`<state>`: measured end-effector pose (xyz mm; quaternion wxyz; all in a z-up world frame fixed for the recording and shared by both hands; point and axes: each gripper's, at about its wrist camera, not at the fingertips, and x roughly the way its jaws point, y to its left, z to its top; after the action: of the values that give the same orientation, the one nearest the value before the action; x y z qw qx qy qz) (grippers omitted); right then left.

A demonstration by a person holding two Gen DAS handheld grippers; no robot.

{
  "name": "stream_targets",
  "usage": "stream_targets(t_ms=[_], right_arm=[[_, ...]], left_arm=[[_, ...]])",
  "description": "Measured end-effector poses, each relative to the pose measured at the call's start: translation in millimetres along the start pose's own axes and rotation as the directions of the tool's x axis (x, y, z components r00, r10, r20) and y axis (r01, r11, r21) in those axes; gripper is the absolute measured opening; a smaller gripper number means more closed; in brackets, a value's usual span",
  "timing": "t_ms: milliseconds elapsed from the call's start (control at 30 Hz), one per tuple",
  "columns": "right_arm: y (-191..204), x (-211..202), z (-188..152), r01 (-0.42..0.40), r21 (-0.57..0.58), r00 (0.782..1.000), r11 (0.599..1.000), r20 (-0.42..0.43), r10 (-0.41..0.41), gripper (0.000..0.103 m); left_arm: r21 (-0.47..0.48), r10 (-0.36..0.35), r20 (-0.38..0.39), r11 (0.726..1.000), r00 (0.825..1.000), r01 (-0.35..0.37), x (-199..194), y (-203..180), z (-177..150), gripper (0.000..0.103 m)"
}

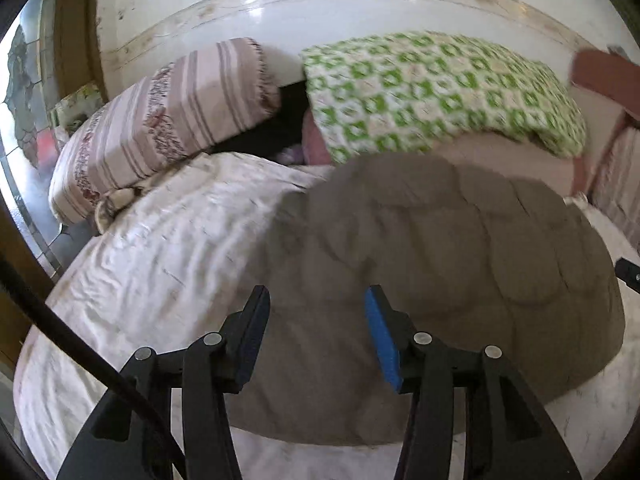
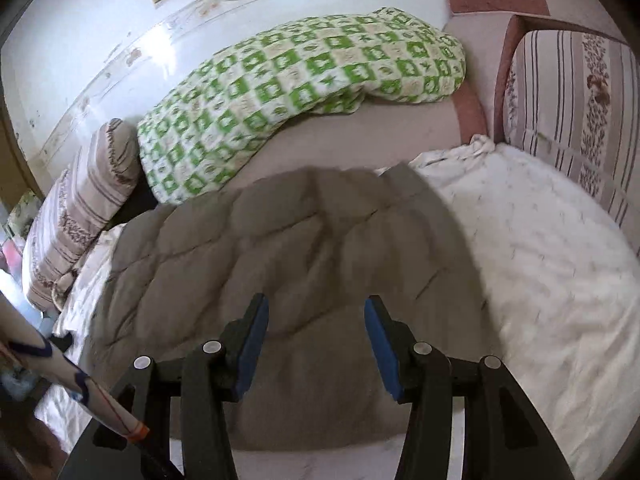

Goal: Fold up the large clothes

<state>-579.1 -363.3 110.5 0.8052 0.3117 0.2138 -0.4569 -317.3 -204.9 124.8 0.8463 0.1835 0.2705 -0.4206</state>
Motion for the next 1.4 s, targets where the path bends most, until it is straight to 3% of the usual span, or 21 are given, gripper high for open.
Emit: stream_targets(t_ms=[100, 200, 233, 300, 467, 567, 733, 833, 1000, 1133, 1400], right_arm=[[19, 8, -18, -0.001, -0.014, 1.0, 1.0, 0.018, 0.001, 0.054], [31, 40, -30, 0.042, -0.096, 0.998, 0.994, -0.034, -0.045, 0.054], [31, 50, -34, 0.061, -0.112, 0.997, 0.992, -0.044, -0.066, 0.054], [32, 72, -36, 0.067, -0.132, 0.993, 0.989, -0.09, -0.08, 0.055], [33, 97, -36, 0.082, -0.158, 0.992, 0.984, -0.087, -0.097, 0.057], [32, 94, -35, 0.083, -0.164, 0.991, 0.983, -0.088, -0.098, 0.058], [36, 69, -32, 0.062, -0.114, 0.995, 0.992, -0.071, -0.07, 0.058], [50, 45, -34, 0.066, -0.159, 0.998, 0.985, -0.01, -0.068, 0.058], [71, 31, -48, -0.004, -0.201, 0.999, 0.98, -0.034, -0.003, 0.058], [87, 32, -60, -0.01, -0.268, 0.999, 0.963, -0.036, 0.001, 0.058], [85, 53, -67, -0.026, -0.256, 0.996, 0.966, -0.091, 0.003, 0.058]], left_arm=[[0.031, 0.014, -0.035, 0.999, 0.999, -0.013, 21, -22, -4, 0.049], [0.046, 0.022, -0.088, 0.999, 0.996, -0.018, 46, -29, -14, 0.05], [0.042, 0.018, -0.101, 0.999, 0.995, -0.013, 52, -28, -16, 0.052], [0.035, 0.028, -0.113, 0.999, 0.993, -0.024, 64, -22, -16, 0.072], [-0.051, -0.027, -0.154, 0.999, 0.988, 0.019, 87, -8, -13, 0.078], [-0.038, -0.005, -0.127, 0.999, 0.992, 0.0, 83, -12, -15, 0.078], [-0.111, -0.008, -0.105, 0.994, 0.994, -0.003, 66, -5, -14, 0.078], [-0.129, 0.01, -0.093, 0.991, 0.996, -0.022, 52, -6, -17, 0.078], [-0.165, 0.04, -0.077, 0.985, 0.996, -0.052, 31, -10, -28, 0.078], [-0.169, 0.062, -0.073, 0.983, 0.995, -0.074, 23, -10, -36, 0.078], [-0.121, 0.104, -0.08, 0.986, 0.991, -0.113, 39, -9, -42, 0.078]])
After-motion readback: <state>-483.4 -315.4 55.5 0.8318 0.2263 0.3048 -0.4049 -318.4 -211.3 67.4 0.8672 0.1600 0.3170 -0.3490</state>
